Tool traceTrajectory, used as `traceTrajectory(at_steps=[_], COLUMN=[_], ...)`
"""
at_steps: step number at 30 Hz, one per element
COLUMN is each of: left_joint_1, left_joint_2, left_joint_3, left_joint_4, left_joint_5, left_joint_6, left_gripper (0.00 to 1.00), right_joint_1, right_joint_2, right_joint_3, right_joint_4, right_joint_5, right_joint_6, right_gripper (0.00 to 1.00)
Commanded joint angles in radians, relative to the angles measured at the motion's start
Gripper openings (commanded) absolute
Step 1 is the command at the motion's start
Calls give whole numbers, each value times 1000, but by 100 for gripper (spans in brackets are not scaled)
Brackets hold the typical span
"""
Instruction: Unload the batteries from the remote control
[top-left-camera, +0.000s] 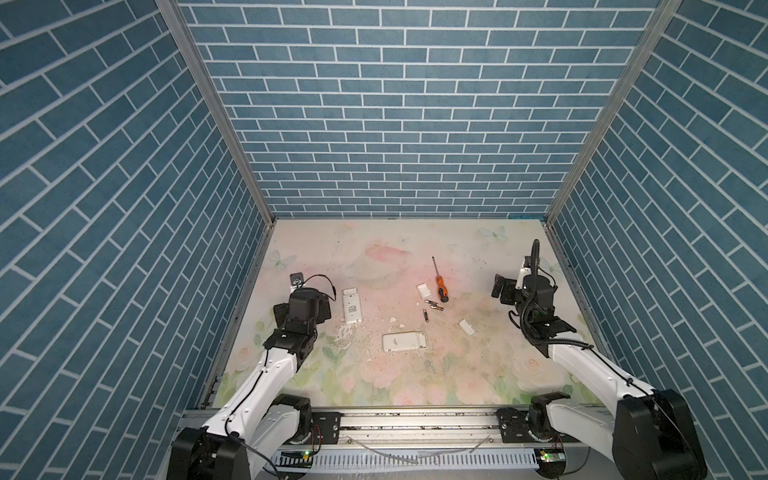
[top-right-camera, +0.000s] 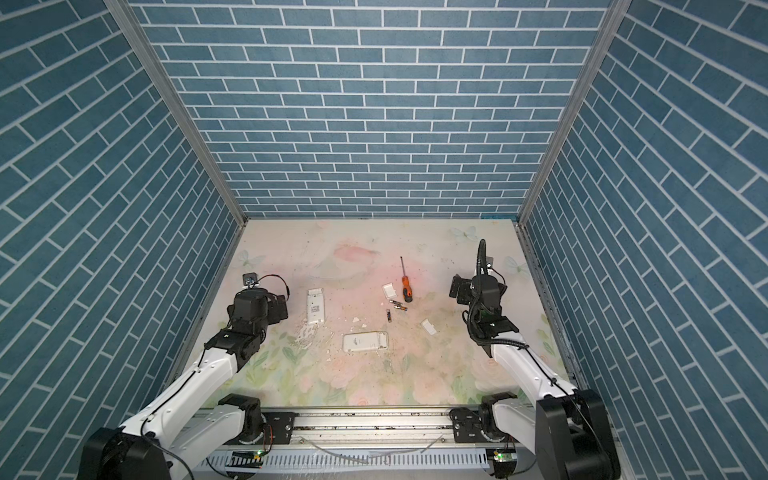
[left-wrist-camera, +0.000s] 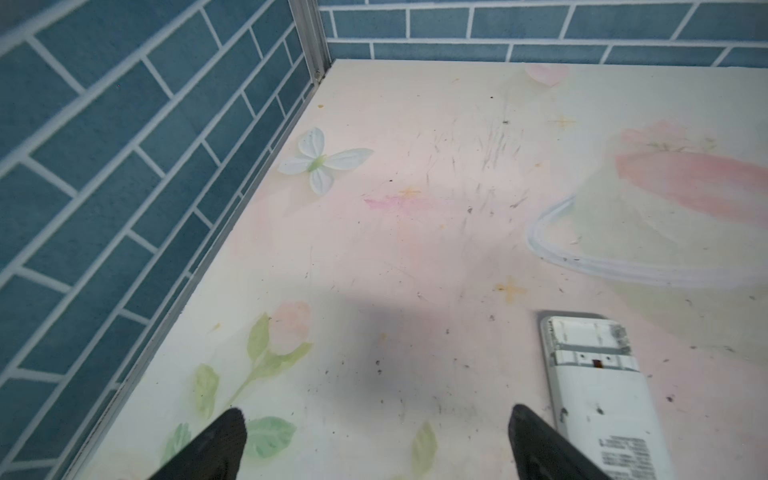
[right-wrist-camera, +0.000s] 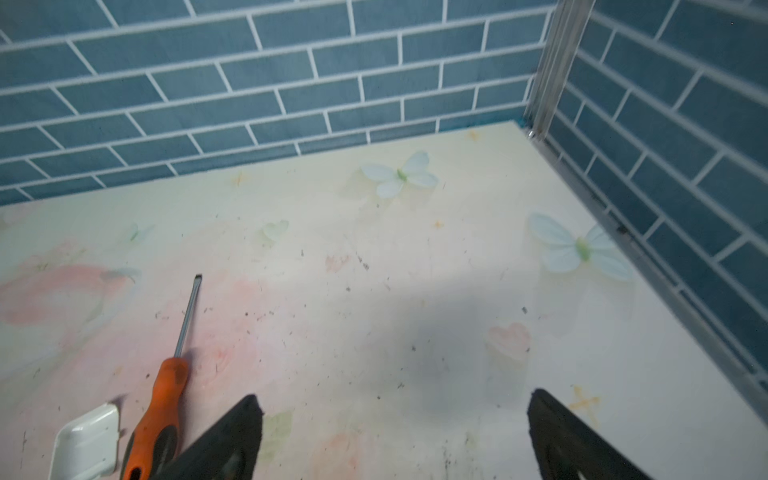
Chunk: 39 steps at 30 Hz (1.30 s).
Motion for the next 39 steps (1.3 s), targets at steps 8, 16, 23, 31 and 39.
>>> traceTrajectory(at_steps=[8,16,23,31,39], left_joint_1=[30,46,48,117,138], left_joint_2=[154,315,403,640,579], left_joint_3=[-250,-106,-16,-264,-61], left_joint_4=[788,705,651,1396,923], left_joint_5=[29,134,152,185,239], left_joint_6=[150,175,231,252,236], left_gripper=[100,100,100,99,100], right_joint_1=[-77,-169,-198,-264,-275], right_joint_2=[50,247,309,470,474], right_joint_3=[-266,-135,-110,-148,-117], right_joint_4=[421,408,458,681,625], right_joint_5=[74,-73,-125,-149,-133], right_joint_6=[-174,-148,-234,-171,-155], right_gripper=[99,97,97,98,99])
